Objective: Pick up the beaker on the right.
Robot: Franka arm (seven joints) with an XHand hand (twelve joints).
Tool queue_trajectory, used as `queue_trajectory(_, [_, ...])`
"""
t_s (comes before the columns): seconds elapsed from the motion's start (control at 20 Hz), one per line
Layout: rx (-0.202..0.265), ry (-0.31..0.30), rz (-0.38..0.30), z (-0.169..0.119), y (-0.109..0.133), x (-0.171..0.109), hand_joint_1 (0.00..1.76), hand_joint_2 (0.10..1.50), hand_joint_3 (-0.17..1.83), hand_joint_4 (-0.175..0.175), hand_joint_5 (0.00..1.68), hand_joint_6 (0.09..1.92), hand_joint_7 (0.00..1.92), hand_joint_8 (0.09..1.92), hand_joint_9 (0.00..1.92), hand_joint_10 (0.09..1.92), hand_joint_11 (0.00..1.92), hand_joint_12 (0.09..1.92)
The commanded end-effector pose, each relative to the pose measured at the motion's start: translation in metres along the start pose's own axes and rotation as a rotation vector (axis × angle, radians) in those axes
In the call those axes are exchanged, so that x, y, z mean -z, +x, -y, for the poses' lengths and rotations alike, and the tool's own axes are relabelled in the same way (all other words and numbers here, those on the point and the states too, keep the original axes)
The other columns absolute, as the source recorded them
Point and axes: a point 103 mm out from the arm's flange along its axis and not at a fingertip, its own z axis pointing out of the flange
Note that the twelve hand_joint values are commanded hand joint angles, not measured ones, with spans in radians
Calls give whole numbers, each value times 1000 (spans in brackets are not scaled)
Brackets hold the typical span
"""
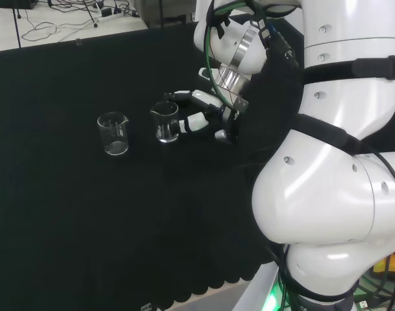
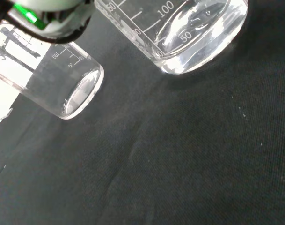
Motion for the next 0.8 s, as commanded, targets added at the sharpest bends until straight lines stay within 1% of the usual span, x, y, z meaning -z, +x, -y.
queue_trajectory(0.05, [6,-47,-15,-6,3,-4,763,531,515,-27,464,87,281,658,397,631,0,1359])
queue_trajectory(0.15, [9,-77,-20,-8,4,-7,762,532,514,-28,467,87,284,657,398,630,0,1359])
queue_trajectory(0.2, [10,-82,-25,-9,5,-7,763,532,513,-28,469,87,287,658,398,629,0,1359])
queue_trajectory(0.55, [10,-64,-30,-15,5,-13,765,534,510,-30,493,87,304,660,403,625,0,1358])
queue_trajectory(0.8, [8,-64,-35,-17,5,-16,765,536,508,-30,511,87,315,661,412,623,0,1359])
